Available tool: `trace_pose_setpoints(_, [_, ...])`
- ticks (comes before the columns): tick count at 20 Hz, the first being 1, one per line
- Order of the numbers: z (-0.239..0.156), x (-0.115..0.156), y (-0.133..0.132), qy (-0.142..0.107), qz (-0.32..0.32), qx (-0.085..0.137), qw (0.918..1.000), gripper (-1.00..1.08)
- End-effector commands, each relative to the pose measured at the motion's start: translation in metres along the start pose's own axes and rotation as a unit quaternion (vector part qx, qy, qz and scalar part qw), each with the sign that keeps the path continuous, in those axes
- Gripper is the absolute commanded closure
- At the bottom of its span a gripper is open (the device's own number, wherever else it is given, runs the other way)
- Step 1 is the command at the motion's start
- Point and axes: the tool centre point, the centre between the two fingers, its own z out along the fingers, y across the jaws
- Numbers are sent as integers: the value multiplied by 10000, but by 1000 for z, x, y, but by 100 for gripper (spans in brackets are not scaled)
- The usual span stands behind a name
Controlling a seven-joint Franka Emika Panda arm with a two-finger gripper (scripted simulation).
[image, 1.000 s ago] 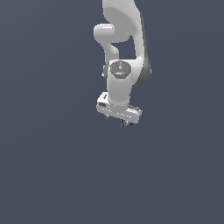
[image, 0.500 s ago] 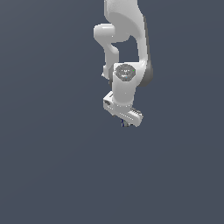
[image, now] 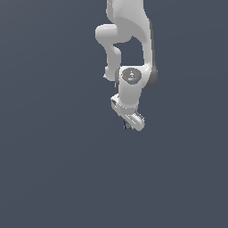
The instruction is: Pick up the object and move it to a goal position.
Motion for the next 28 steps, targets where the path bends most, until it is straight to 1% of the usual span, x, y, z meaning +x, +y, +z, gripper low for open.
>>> trace_pose_setpoints(1, [4,-5,0,7,328,7,9995,-92])
trace_pose_setpoints(5, [11,-13,1,21,839,16,9965,-92])
trace_pose_setpoints(8, [15,-19,1,33,1223,24,9925,-92])
trace_pose_setpoints(11, [20,-24,2,47,1605,33,9870,-92])
trace_pose_setpoints(17, [28,-34,4,77,2292,52,9733,-92])
trace_pose_setpoints(23, [33,-40,5,100,2748,67,9614,-92])
trace_pose_setpoints(28, [35,-43,6,111,2953,75,9553,-92])
